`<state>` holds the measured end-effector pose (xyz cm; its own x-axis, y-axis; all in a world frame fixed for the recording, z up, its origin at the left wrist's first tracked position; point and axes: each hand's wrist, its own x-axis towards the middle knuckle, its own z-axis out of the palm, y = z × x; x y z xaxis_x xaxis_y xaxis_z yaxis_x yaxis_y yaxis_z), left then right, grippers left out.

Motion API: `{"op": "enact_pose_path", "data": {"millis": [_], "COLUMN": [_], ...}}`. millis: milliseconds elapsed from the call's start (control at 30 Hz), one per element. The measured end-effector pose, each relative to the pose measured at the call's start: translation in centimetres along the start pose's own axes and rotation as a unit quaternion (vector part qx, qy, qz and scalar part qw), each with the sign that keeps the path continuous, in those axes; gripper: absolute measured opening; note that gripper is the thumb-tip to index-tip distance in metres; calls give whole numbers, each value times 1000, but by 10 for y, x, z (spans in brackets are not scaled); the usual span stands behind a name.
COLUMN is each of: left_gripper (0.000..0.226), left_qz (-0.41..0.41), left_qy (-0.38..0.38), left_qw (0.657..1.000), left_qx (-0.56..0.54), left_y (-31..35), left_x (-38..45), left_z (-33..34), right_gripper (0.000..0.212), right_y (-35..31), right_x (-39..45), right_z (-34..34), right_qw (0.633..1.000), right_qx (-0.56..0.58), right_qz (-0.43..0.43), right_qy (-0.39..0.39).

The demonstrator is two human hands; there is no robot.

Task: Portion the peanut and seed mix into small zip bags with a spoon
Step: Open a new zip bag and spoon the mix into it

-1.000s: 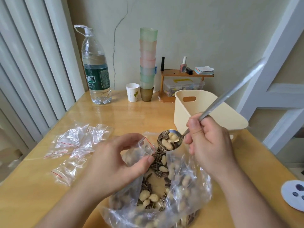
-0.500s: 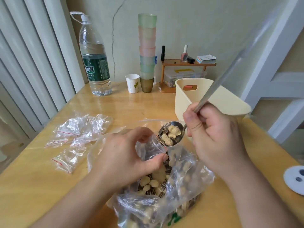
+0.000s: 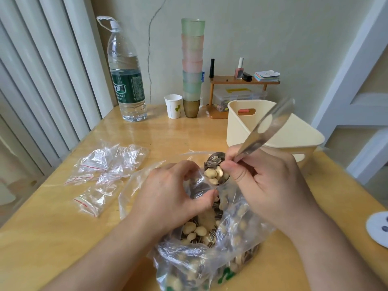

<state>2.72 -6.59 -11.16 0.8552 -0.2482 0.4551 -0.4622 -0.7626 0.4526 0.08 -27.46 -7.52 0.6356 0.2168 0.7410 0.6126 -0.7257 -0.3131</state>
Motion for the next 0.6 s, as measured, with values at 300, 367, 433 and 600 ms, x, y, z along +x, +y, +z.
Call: {"op": "enact_pose_path", "data": {"millis": [300, 367, 433, 600], "left_gripper": [65, 64, 63, 68], "left_qz": [1, 2, -1, -15], "left_qy": [0, 4, 5, 7], "left_qw": [1000, 1000, 1000, 1000], "left_qx": [-3, -5, -8, -20], "left_y": [1, 2, 2, 2], "left_x": [0, 0, -1, -2], "left_z": [-2, -2, -2, -4], "right_gripper": [20, 19, 19, 21], "right_y": [3, 2, 3, 1], "right_x": [1, 1, 2, 0], "right_z": [-3, -4, -2, 1], "right_qw": [1000, 999, 999, 999], "right_qx": [19, 19, 17, 18], "right_qz": [-5, -20, -29, -41], "right_qy": [14, 19, 17, 31]}}
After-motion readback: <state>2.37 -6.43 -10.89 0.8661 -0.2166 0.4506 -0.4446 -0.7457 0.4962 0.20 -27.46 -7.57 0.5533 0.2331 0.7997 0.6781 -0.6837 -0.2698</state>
